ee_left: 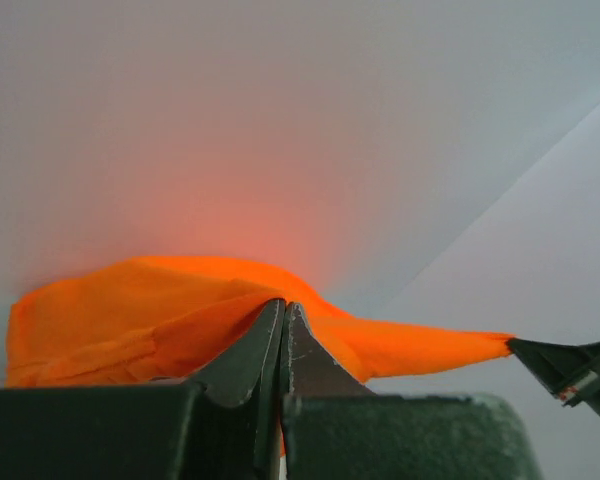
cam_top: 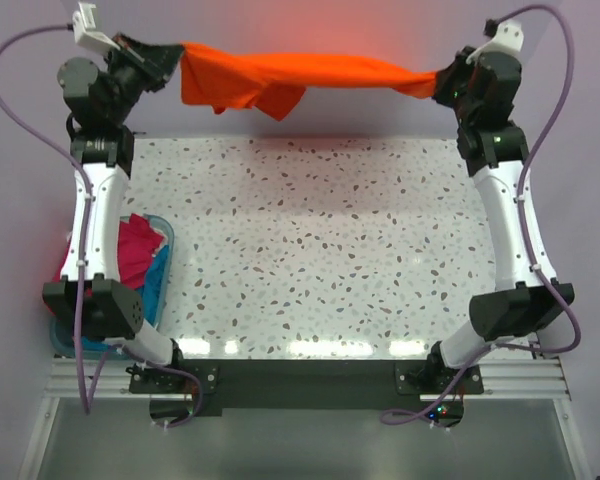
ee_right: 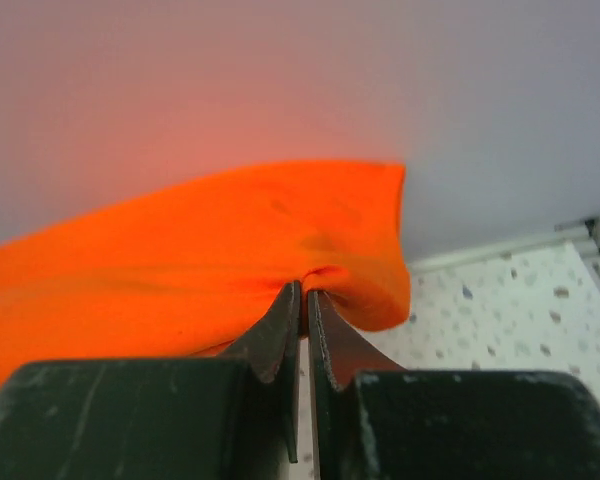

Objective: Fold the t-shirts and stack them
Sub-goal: Flatten the tshirt out, then fold the tshirt

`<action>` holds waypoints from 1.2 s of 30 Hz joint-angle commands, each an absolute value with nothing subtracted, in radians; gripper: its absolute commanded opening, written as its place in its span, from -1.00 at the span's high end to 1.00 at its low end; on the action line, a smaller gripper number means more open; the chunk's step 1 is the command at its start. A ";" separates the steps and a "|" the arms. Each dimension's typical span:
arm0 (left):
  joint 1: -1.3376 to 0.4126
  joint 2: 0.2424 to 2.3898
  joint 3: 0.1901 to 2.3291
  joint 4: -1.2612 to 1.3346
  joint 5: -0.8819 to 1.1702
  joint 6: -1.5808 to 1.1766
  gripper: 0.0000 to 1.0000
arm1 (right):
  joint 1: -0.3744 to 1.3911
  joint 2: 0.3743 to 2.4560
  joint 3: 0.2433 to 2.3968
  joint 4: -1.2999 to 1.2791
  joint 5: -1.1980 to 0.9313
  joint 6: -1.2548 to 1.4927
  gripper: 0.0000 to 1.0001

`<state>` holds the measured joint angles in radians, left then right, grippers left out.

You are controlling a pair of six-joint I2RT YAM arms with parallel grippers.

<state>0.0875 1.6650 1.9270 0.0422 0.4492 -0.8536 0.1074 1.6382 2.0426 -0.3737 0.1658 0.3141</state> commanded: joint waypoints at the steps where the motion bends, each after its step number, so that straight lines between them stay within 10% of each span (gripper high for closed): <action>1: 0.084 1.528 1.606 0.164 0.497 -0.856 1.00 | 0.100 1.566 1.812 -0.348 0.193 0.350 1.00; 15: -0.047 0.895 0.413 0.012 0.328 -0.854 1.00 | 0.091 1.302 0.867 -0.442 0.153 0.468 1.00; 25: -0.071 0.670 0.301 -0.193 0.229 -0.884 1.00 | 0.090 1.123 0.701 -0.503 0.215 0.485 0.91; 36: -0.071 0.998 0.556 -0.110 0.198 -0.844 1.00 | 0.084 1.298 0.880 -0.491 0.244 0.483 0.95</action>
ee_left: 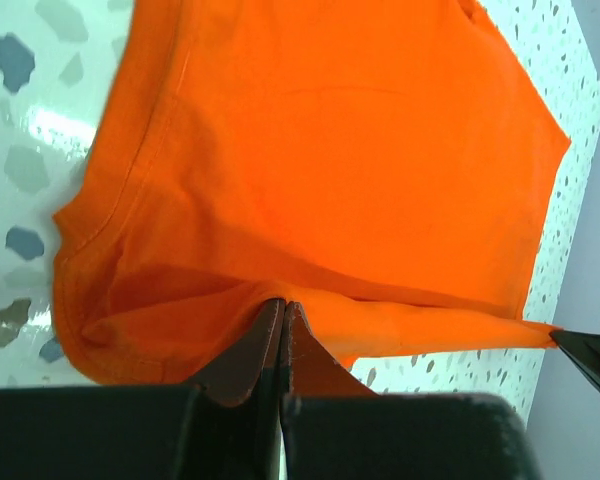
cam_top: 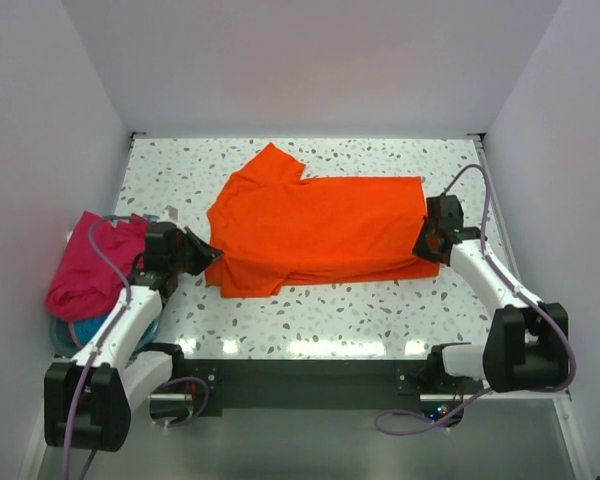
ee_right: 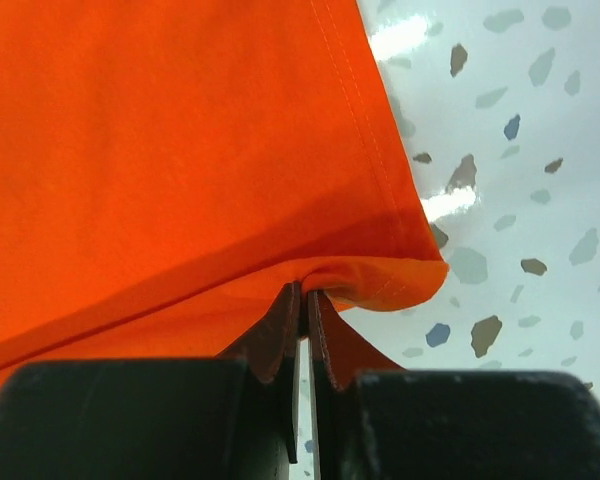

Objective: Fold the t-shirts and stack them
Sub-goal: Fold the tshirt

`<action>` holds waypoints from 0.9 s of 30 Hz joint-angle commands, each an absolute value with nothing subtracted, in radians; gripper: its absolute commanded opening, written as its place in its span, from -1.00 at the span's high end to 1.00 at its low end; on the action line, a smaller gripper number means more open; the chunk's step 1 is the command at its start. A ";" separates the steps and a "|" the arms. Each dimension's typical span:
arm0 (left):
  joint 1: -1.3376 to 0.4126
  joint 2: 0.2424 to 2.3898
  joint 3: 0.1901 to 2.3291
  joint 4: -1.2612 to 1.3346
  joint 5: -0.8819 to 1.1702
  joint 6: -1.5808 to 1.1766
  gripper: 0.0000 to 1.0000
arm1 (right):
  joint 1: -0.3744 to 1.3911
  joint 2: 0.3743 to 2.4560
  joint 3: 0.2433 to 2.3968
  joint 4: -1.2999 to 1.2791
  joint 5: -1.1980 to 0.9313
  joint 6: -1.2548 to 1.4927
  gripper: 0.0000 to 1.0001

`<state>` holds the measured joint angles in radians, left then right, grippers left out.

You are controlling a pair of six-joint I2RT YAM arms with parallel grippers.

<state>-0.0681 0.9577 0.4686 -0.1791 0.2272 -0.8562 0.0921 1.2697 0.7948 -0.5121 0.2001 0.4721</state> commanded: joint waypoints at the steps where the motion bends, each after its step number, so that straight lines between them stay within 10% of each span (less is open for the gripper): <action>1: -0.071 1.044 0.589 -0.104 0.190 -0.839 1.00 | 0.084 1.328 0.903 -0.488 0.239 0.482 0.95; 23: -0.035 1.425 0.784 -0.015 0.206 -0.842 1.00 | 0.020 1.592 1.031 -0.385 0.163 0.502 0.97; 27: -0.034 1.473 0.824 -0.015 0.210 -0.841 1.00 | 0.018 1.620 1.061 -0.388 0.153 0.494 0.70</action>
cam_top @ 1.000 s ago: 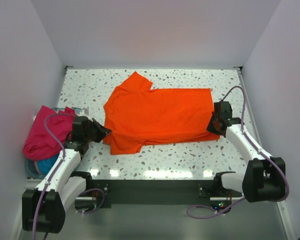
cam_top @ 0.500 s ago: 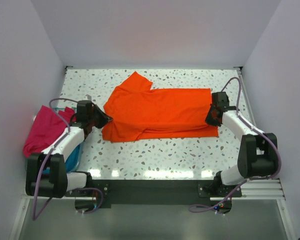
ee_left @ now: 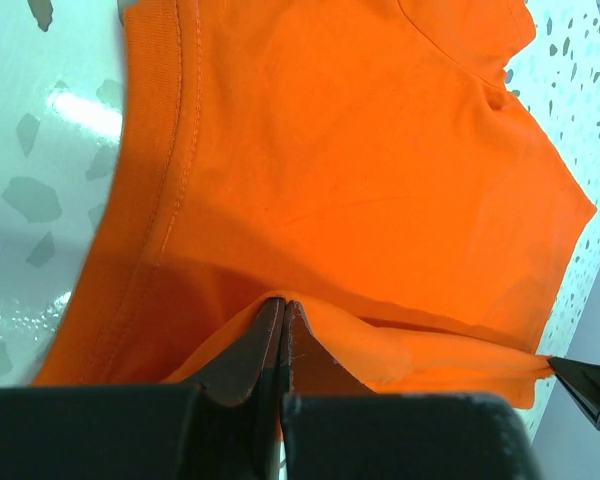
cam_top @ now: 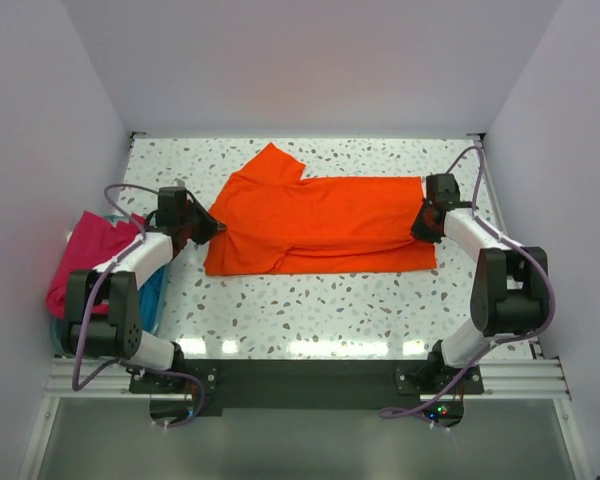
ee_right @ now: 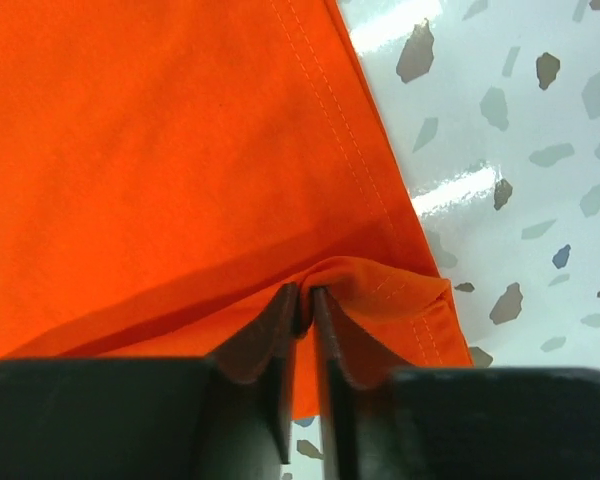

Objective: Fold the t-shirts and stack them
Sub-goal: Fold the tshirt

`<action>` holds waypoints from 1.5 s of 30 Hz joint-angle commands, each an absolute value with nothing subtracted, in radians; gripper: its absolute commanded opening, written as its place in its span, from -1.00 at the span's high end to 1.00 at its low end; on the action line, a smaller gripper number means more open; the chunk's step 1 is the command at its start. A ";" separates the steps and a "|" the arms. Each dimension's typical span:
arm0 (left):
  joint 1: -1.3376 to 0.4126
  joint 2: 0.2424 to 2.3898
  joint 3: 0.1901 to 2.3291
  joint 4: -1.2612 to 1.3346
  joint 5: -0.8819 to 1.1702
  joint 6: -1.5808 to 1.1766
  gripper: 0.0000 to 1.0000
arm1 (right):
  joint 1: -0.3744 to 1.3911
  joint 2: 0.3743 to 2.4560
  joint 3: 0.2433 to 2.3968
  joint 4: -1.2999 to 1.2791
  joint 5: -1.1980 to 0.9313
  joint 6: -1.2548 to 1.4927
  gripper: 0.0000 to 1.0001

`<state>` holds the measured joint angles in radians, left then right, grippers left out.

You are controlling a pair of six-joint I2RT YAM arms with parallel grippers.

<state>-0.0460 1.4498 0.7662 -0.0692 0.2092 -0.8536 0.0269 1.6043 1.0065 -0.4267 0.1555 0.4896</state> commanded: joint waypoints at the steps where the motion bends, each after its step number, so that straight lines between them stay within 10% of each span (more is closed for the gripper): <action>1: -0.034 1.479 0.830 -0.015 0.213 -0.839 1.00 | 0.018 1.624 1.071 -0.391 0.156 0.489 0.59; 4: -0.026 1.508 0.857 0.017 0.213 -0.830 0.87 | 0.020 1.634 1.107 -0.400 0.155 0.483 0.29; 8: -0.012 1.542 0.906 0.015 0.245 -0.812 -0.05 | 0.026 1.606 1.167 -0.434 0.120 0.466 0.00; 11: -0.012 1.516 0.913 -0.036 0.213 -0.792 -0.27 | 0.075 1.537 1.151 -0.429 0.110 0.457 -0.07; 27: -0.052 1.118 0.543 -0.215 -0.089 -0.850 0.06 | 0.875 1.705 1.198 -0.239 0.233 0.431 0.03; 45: -0.052 1.207 0.514 -0.126 -0.060 -0.815 0.13 | 1.005 2.020 1.442 -0.262 0.334 0.382 0.03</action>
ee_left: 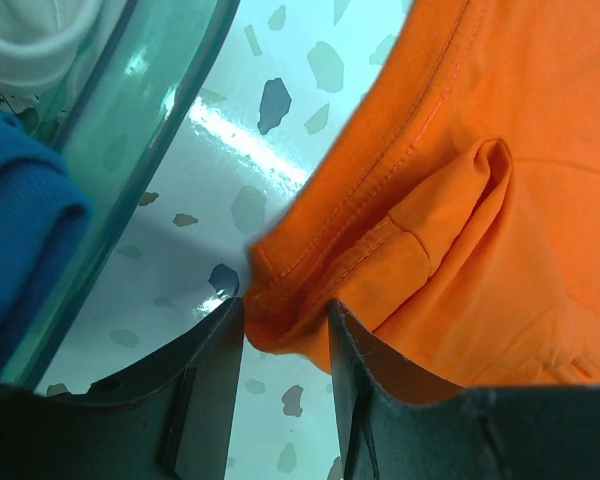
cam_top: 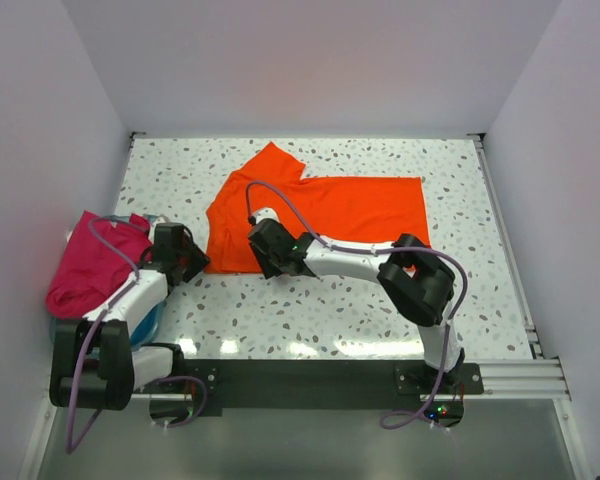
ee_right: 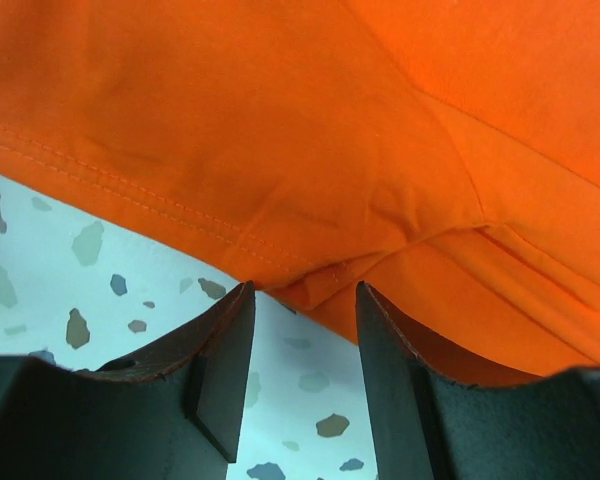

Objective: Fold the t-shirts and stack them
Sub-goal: Fold the tshirt

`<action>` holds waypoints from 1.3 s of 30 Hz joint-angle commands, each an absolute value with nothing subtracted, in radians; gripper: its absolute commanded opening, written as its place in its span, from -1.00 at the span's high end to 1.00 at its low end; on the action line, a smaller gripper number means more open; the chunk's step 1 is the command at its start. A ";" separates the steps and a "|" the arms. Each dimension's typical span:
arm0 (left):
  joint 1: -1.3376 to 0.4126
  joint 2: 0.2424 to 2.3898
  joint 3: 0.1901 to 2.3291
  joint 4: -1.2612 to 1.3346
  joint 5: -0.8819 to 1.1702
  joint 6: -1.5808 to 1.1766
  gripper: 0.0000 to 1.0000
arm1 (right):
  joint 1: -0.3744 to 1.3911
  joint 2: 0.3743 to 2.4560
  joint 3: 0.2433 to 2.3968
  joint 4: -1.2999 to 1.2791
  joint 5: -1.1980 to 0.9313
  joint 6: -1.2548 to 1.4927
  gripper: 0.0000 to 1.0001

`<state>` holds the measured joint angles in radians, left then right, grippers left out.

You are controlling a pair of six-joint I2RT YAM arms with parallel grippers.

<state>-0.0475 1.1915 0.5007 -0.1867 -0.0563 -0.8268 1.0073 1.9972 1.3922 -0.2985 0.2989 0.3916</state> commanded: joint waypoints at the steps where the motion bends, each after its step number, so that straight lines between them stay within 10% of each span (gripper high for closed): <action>1: -0.052 1.210 0.521 -0.126 -0.060 -0.810 0.13 | 1.006 2.025 1.446 -0.262 0.334 0.380 0.03; 7: -0.051 1.229 0.529 -0.121 -0.066 -0.802 0.14 | 1.005 2.045 1.465 -0.259 0.336 0.382 0.26; 13: -0.049 1.249 0.540 -0.118 -0.071 -0.802 0.21 | 1.005 2.019 1.474 -0.268 0.348 0.387 1.00; 25: -0.049 1.287 0.578 -0.123 -0.069 -0.798 0.34 | 0.931 1.993 1.539 -0.293 0.273 0.367 1.00; 39: -0.040 1.295 0.551 -0.114 -0.068 -0.799 0.46 | 1.063 2.008 1.492 -0.074 0.153 0.166 0.40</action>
